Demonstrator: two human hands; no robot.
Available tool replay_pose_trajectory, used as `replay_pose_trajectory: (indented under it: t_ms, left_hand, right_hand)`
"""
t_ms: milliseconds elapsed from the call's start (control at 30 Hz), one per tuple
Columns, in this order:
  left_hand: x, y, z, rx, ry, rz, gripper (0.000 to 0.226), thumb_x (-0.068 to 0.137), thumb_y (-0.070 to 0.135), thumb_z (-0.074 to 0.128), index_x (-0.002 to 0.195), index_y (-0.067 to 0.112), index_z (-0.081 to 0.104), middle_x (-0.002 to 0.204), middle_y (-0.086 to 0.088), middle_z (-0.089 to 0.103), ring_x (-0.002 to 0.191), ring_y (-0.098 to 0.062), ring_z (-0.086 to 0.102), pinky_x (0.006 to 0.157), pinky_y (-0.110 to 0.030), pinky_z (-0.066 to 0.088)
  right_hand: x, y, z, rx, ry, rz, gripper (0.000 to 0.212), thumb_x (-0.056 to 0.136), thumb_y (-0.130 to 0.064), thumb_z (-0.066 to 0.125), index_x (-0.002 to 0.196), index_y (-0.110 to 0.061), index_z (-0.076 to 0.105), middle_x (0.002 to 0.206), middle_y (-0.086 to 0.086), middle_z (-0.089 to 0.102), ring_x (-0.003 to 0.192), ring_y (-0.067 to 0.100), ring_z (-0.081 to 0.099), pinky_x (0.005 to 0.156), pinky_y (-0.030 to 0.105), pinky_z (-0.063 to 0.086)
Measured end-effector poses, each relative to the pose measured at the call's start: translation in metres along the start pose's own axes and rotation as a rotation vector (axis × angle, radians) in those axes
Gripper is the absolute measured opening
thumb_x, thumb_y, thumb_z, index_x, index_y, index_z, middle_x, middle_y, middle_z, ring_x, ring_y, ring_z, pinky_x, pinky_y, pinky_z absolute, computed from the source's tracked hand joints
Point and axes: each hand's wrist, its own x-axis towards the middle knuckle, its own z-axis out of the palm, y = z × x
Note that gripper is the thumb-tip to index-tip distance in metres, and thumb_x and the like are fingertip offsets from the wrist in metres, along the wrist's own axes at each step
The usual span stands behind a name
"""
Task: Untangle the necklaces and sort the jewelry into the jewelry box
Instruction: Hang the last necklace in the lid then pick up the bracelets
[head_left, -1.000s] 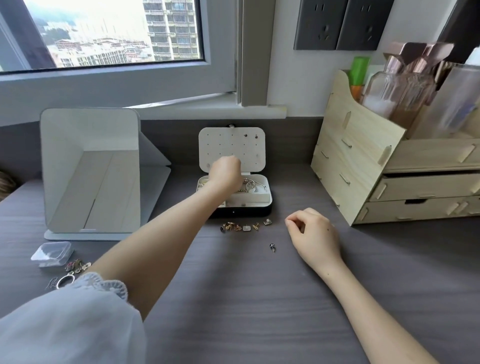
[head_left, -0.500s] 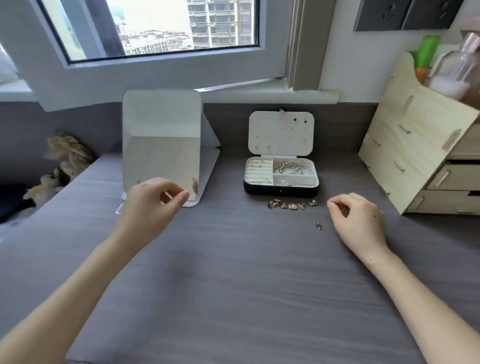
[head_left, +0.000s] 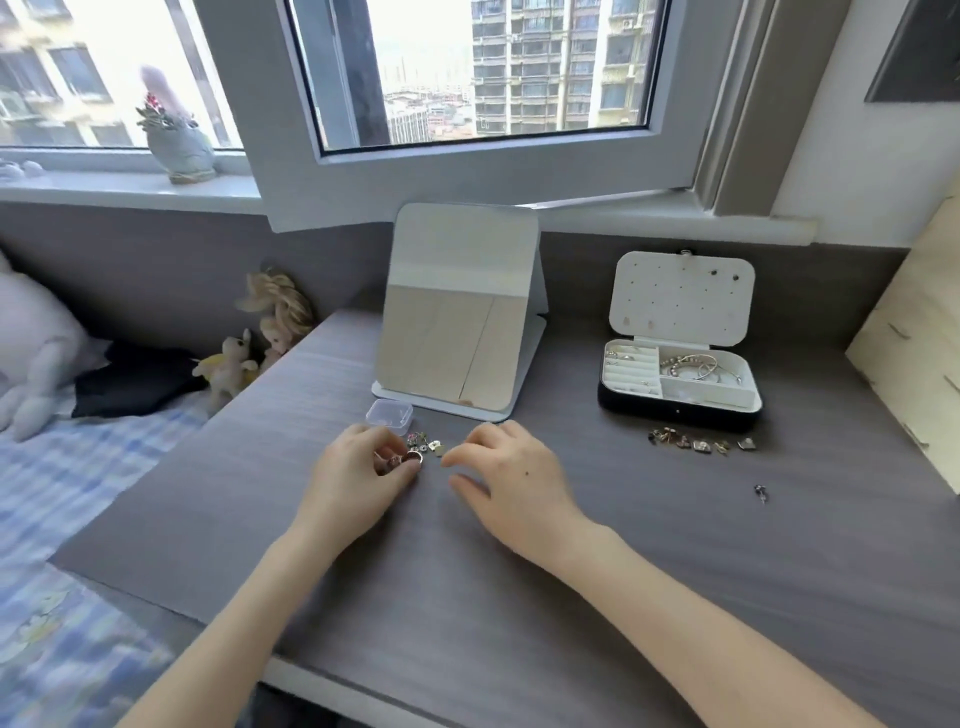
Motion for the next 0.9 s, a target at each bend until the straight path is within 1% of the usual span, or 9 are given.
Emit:
replay_pose_trajectory:
  t_ms: [133, 333, 467, 500, 567, 700, 767, 833, 900]
  left_hand:
    - [-0.003, 0.0, 0.002, -0.029, 0.019, 0.011, 0.01, 0.074, 0.015, 0.074, 0.081, 0.014, 0.068, 0.08, 0.003, 0.055, 0.065, -0.001, 0.052, 0.064, -0.023, 0.043]
    - [-0.003, -0.003, 0.0, -0.085, -0.012, 0.005, 0.011, 0.071, 0.009, 0.072, 0.077, 0.017, 0.068, 0.078, 0.001, 0.063, 0.068, -0.009, 0.057, 0.065, -0.022, 0.044]
    - [-0.001, 0.003, 0.004, -0.08, -0.011, 0.029, 0.013, 0.072, 0.007, 0.071, 0.08, 0.016, 0.068, 0.077, 0.008, 0.059, 0.071, -0.005, 0.056, 0.063, -0.01, 0.038]
    - [0.0, 0.008, 0.007, -0.067, 0.009, 0.046, 0.012, 0.073, 0.007, 0.071, 0.079, 0.017, 0.068, 0.076, 0.011, 0.057, 0.071, -0.007, 0.055, 0.064, -0.011, 0.038]
    - [0.002, 0.022, 0.014, -0.059, 0.069, 0.094, 0.011, 0.074, 0.007, 0.07, 0.073, 0.018, 0.067, 0.073, 0.012, 0.054, 0.07, -0.011, 0.054, 0.063, -0.015, 0.037]
    - [0.006, 0.067, 0.039, -0.09, 0.139, 0.291, 0.012, 0.073, 0.004, 0.068, 0.069, 0.014, 0.064, 0.071, 0.006, 0.054, 0.071, -0.02, 0.054, 0.063, -0.026, 0.037]
    - [0.01, 0.09, 0.057, -0.114, 0.137, 0.394, 0.006, 0.073, 0.008, 0.063, 0.07, 0.014, 0.063, 0.074, 0.003, 0.057, 0.072, -0.021, 0.054, 0.065, -0.025, 0.037]
    - [0.017, 0.112, 0.078, -0.129, 0.122, 0.462, 0.006, 0.072, 0.007, 0.062, 0.072, 0.013, 0.063, 0.076, 0.0, 0.058, 0.072, -0.02, 0.054, 0.064, -0.024, 0.037]
    - [0.029, 0.131, 0.1, -0.124, 0.111, 0.491, 0.007, 0.073, 0.003, 0.063, 0.075, 0.01, 0.065, 0.078, -0.003, 0.059, 0.071, -0.023, 0.055, 0.064, -0.027, 0.042]
  right_hand:
    - [0.02, -0.013, 0.03, -0.053, -0.075, 0.019, 0.01, 0.062, -0.022, 0.078, 0.069, -0.02, 0.071, 0.066, 0.003, 0.059, 0.059, 0.027, 0.057, 0.048, 0.028, 0.048]
    - [0.028, -0.012, 0.039, -0.137, -0.065, -0.002, 0.021, 0.057, -0.016, 0.083, 0.06, -0.018, 0.063, 0.061, 0.001, 0.055, 0.054, 0.024, 0.052, 0.044, 0.024, 0.039]
    - [0.013, -0.003, 0.021, -0.134, -0.058, -0.04, 0.016, 0.068, -0.014, 0.074, 0.065, -0.016, 0.059, 0.068, 0.001, 0.058, 0.06, 0.024, 0.054, 0.05, 0.028, 0.042]
    - [0.008, 0.002, 0.013, -0.095, -0.044, -0.012, 0.009, 0.075, -0.016, 0.065, 0.069, -0.015, 0.059, 0.071, 0.001, 0.059, 0.064, 0.023, 0.054, 0.053, 0.029, 0.042]
    - [0.0, 0.013, -0.012, 0.033, -0.004, 0.093, 0.016, 0.085, -0.017, 0.048, 0.075, -0.012, 0.059, 0.077, 0.002, 0.06, 0.069, 0.022, 0.051, 0.061, 0.024, 0.036]
    - [-0.013, 0.051, -0.075, 0.265, 0.022, 0.392, 0.013, 0.093, -0.012, 0.052, 0.081, -0.01, 0.057, 0.075, -0.006, 0.053, 0.07, 0.009, 0.046, 0.066, 0.016, 0.035]
    - [-0.012, 0.076, -0.098, 0.325, 0.045, 0.533, 0.013, 0.094, -0.018, 0.052, 0.083, -0.013, 0.057, 0.074, -0.009, 0.054, 0.07, 0.006, 0.048, 0.067, 0.019, 0.039]
    - [-0.004, 0.099, -0.11, 0.298, 0.039, 0.616, 0.014, 0.095, -0.02, 0.05, 0.088, -0.011, 0.058, 0.078, -0.007, 0.057, 0.074, 0.008, 0.052, 0.07, 0.027, 0.045]
    - [0.008, 0.12, -0.115, 0.214, 0.015, 0.661, 0.015, 0.096, -0.02, 0.048, 0.091, -0.01, 0.058, 0.087, -0.002, 0.06, 0.082, 0.014, 0.055, 0.068, 0.027, 0.045]
